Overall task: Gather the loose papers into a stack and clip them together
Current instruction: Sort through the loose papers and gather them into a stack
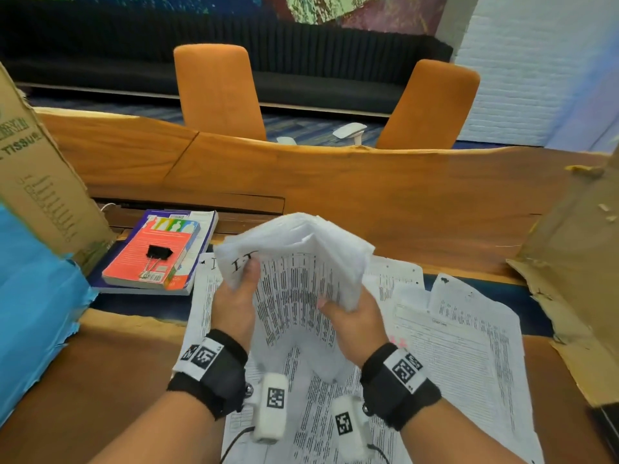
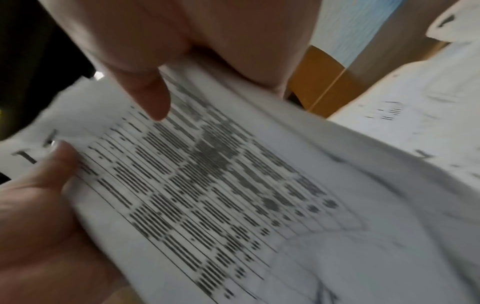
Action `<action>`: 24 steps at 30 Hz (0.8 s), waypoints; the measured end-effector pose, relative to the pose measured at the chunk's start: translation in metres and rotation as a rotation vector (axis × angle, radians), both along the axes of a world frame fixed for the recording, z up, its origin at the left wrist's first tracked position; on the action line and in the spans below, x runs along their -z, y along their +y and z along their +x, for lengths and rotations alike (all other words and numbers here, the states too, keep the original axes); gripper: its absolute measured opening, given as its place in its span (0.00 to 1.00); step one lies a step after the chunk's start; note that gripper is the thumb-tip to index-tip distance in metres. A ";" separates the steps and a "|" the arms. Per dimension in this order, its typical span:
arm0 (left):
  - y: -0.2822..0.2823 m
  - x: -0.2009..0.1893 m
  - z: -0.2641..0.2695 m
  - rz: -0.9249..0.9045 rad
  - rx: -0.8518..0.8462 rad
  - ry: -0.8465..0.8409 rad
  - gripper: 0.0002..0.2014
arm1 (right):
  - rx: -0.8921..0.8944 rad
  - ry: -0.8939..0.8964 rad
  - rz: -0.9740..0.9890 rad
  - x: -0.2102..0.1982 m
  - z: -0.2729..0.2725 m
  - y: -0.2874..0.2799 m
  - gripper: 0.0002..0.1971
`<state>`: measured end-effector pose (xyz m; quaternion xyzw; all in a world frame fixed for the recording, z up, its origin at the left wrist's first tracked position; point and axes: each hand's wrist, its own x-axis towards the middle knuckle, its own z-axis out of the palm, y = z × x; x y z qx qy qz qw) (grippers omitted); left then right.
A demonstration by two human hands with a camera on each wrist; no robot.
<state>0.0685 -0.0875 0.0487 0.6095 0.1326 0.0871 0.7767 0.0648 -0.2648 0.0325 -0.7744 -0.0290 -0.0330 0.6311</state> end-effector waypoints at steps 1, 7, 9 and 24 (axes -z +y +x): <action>0.005 0.013 0.002 -0.004 -0.008 0.075 0.32 | -0.007 0.055 -0.055 0.005 0.000 0.000 0.09; 0.028 0.042 0.002 0.035 -0.114 0.257 0.38 | 0.133 0.110 0.122 -0.006 0.017 -0.006 0.04; 0.033 0.057 -0.010 0.021 -0.182 0.309 0.43 | 0.200 0.163 0.392 -0.002 0.023 -0.009 0.08; 0.086 0.079 -0.030 -0.207 0.128 0.409 0.22 | 0.111 0.541 0.489 0.045 0.033 -0.092 0.25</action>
